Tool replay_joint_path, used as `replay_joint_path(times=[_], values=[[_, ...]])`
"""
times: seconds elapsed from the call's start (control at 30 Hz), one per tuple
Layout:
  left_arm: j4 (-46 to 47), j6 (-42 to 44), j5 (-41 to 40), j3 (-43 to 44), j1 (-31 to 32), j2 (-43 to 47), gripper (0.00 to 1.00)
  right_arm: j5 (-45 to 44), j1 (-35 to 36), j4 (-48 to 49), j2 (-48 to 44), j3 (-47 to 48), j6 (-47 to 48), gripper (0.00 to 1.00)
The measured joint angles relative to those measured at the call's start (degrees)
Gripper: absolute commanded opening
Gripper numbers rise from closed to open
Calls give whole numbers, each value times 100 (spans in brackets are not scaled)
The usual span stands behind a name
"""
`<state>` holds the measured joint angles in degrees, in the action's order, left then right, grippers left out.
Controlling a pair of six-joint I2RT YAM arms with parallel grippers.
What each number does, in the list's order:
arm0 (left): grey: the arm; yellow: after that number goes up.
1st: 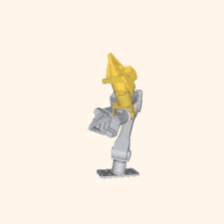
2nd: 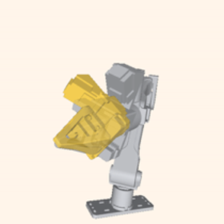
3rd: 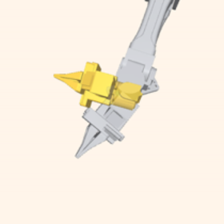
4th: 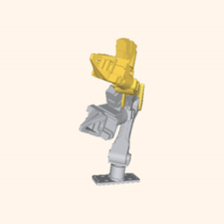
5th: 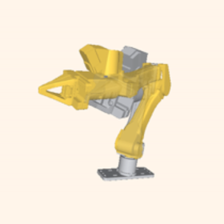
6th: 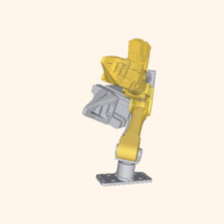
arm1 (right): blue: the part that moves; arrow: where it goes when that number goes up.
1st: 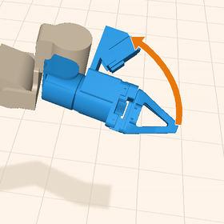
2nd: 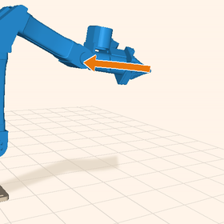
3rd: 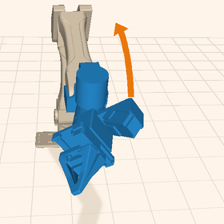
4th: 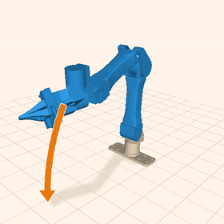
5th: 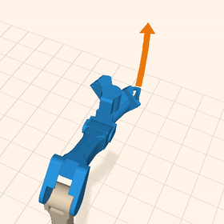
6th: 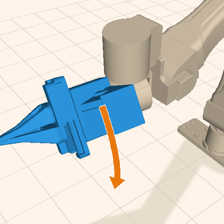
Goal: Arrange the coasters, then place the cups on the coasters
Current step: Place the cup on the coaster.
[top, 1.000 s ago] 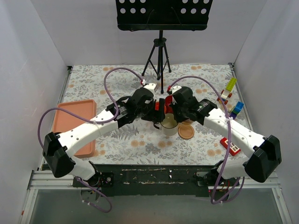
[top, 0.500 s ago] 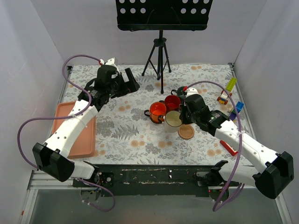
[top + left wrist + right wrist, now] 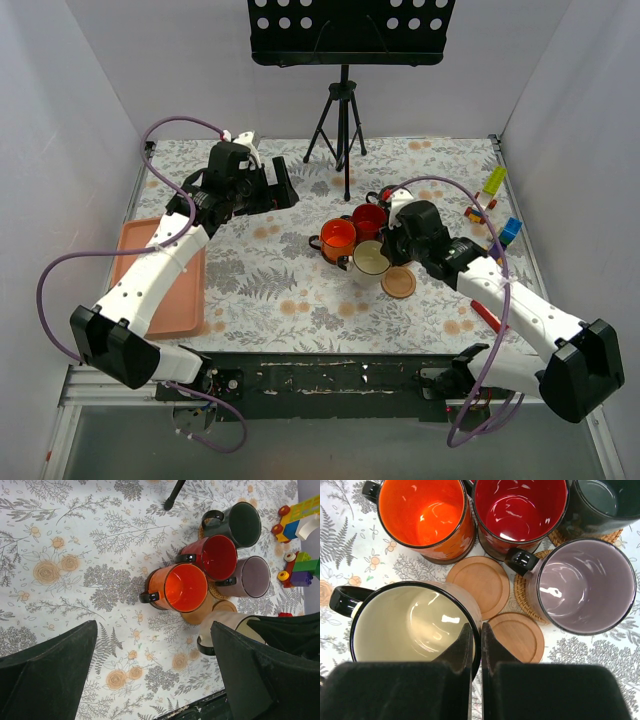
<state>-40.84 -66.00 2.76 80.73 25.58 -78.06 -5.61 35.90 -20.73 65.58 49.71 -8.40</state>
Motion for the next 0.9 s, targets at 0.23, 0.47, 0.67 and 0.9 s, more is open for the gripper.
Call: replay_joint_path(times=[0.23,0.47,0.67,0.9], values=[[-33,17,28,-76,0,28,98,717,-466,120,361,0,931,1],[-31,2,31,-79,0,48,98,1209,-780,214,420,0,1458,1],[-33,-26,31,-83,0,48,98,1419,-804,402,649,0,1668,1],[-31,-48,31,-83,0,46,98,1484,-804,575,883,0,1845,1]])
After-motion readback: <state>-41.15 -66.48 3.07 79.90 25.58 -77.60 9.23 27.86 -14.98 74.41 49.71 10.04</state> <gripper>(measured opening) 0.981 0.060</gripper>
